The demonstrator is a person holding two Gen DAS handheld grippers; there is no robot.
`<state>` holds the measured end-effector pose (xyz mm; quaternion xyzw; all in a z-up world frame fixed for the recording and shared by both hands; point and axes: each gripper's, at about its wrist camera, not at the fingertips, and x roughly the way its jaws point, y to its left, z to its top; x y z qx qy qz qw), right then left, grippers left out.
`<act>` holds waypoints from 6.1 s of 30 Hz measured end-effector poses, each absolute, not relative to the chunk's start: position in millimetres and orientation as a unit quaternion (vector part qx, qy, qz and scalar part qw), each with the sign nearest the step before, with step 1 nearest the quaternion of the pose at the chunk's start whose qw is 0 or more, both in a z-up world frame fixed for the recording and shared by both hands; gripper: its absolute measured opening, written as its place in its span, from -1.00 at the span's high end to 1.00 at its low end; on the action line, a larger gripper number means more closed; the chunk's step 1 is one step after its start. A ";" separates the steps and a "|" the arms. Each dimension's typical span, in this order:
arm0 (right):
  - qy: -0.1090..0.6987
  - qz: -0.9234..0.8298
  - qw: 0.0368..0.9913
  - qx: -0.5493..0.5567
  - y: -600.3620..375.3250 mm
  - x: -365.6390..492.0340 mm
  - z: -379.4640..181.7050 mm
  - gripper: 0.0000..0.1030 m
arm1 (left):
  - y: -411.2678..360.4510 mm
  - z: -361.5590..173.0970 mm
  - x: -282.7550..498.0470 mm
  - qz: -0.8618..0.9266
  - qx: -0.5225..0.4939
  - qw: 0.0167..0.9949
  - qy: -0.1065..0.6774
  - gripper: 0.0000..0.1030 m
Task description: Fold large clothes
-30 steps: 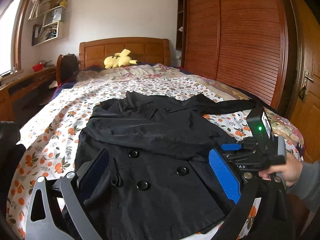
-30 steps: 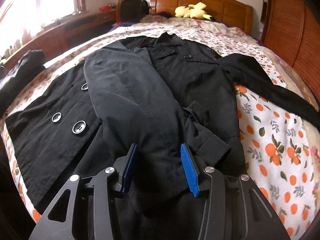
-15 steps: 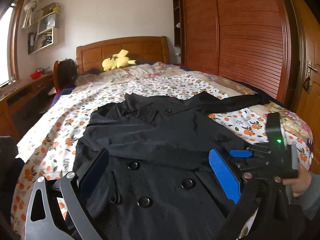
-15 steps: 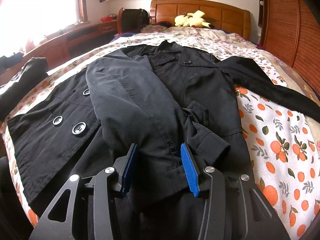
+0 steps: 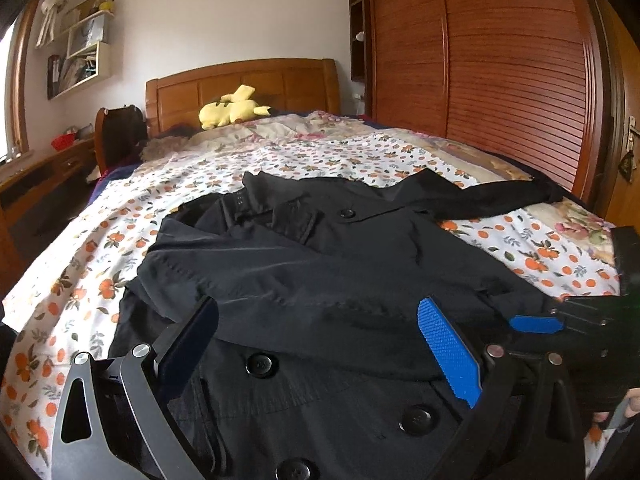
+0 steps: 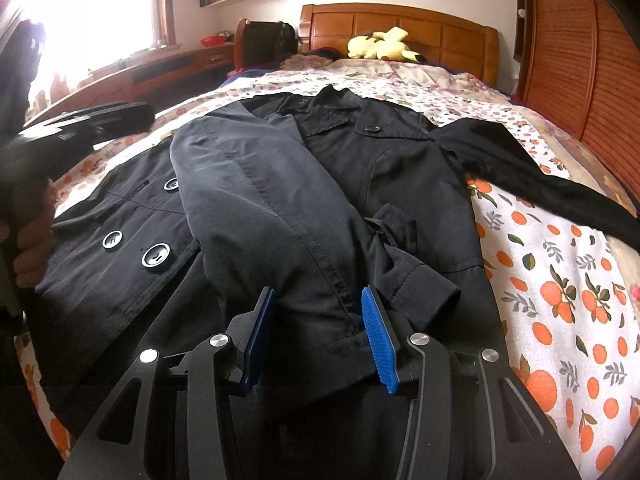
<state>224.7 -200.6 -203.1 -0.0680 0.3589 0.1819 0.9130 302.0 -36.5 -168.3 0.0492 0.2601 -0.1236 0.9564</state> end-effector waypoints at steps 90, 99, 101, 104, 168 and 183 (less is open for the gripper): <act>0.345 0.140 0.923 -0.100 -231.7 377.0 -124.0 0.96 | -32.0 -196.9 292.8 -0.130 0.040 0.961 0.241 -0.95; 0.391 0.142 0.905 -0.086 -237.9 360.2 -151.4 0.73 | -31.8 -195.8 293.0 -0.130 0.040 0.961 0.240 -0.95; 0.392 0.136 0.906 -0.083 -244.1 351.2 -151.6 0.54 | -31.6 -195.9 292.8 -0.130 0.040 0.961 0.240 -0.95; 0.387 0.129 0.910 -0.076 -254.6 338.2 -143.8 0.29 | -31.8 -196.0 292.8 -0.130 0.041 0.961 0.240 -0.95; 0.263 0.149 0.940 -0.156 -107.1 276.2 -9.4 0.76 | 84.6 -139.6 203.7 -0.087 0.012 0.975 0.206 -0.95; 0.245 0.213 0.933 -0.153 -47.8 242.6 4.4 0.25 | 115.8 -134.8 190.3 -0.068 0.002 0.977 0.204 -0.95</act>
